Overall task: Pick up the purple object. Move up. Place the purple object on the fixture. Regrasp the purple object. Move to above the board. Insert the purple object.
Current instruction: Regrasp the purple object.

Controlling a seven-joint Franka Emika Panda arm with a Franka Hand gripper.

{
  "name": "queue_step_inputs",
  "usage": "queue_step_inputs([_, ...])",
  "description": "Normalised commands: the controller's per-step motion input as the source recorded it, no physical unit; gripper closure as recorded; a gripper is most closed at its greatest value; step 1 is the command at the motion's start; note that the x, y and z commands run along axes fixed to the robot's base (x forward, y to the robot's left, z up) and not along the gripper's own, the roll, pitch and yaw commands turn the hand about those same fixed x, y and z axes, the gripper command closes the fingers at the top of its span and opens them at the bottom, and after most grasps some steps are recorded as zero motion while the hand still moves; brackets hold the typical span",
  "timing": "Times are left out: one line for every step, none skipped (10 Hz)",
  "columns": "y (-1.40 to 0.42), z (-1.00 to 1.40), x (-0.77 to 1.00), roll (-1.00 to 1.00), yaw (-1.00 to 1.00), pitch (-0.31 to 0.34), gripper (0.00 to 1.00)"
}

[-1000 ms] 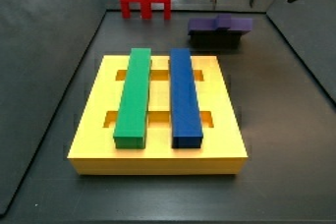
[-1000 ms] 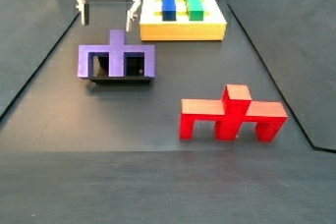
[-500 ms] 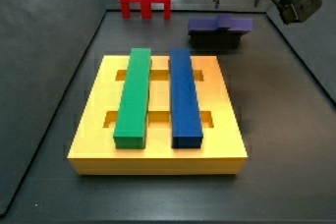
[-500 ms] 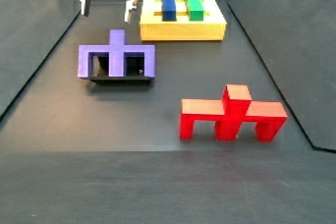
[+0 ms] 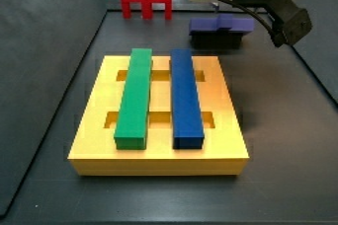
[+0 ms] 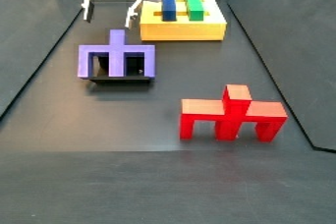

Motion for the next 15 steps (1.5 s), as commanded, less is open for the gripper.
queue_step_inputs([-0.03, 0.0, 0.0, 0.07, 0.0, 0.0, 0.0])
queue_step_inputs([0.0, -0.19, 0.0, 0.0, 0.0, 0.0, 0.0])
queue_step_inputs([0.0, -0.52, 0.0, 0.0, 0.0, 0.0, 0.0])
queue_step_inputs([-0.02, -0.38, 0.0, 0.5, 0.0, 0.0, 0.0])
queue_step_inputs([0.0, -0.29, 0.0, 0.7, 0.02, 0.0, 0.0])
queue_step_inputs([0.0, -0.25, 0.0, 0.54, 0.02, 0.0, 0.0])
queue_step_inputs([0.0, -0.15, 0.0, 0.41, 0.0, 0.049, 0.0])
queue_step_inputs([0.07, -0.18, 0.0, 0.29, 0.13, 0.011, 0.0])
queue_step_inputs([0.13, -0.08, 0.04, -0.09, 0.29, 0.0, 0.0])
queue_step_inputs([0.19, -0.11, 0.0, -0.24, 0.37, 0.0, 0.0])
queue_step_inputs([0.16, -0.18, 0.0, -0.38, 0.42, 0.0, 0.0])
queue_step_inputs([0.11, -0.15, -0.06, -0.29, 0.28, 0.0, 0.0])
queue_step_inputs([0.0, -0.08, 0.0, 0.0, 0.22, 0.0, 0.0])
queue_step_inputs([0.0, -0.12, 0.01, 0.0, 0.17, 0.0, 0.0])
queue_step_inputs([0.0, -0.14, 0.0, 0.0, 0.13, 0.0, 0.0])
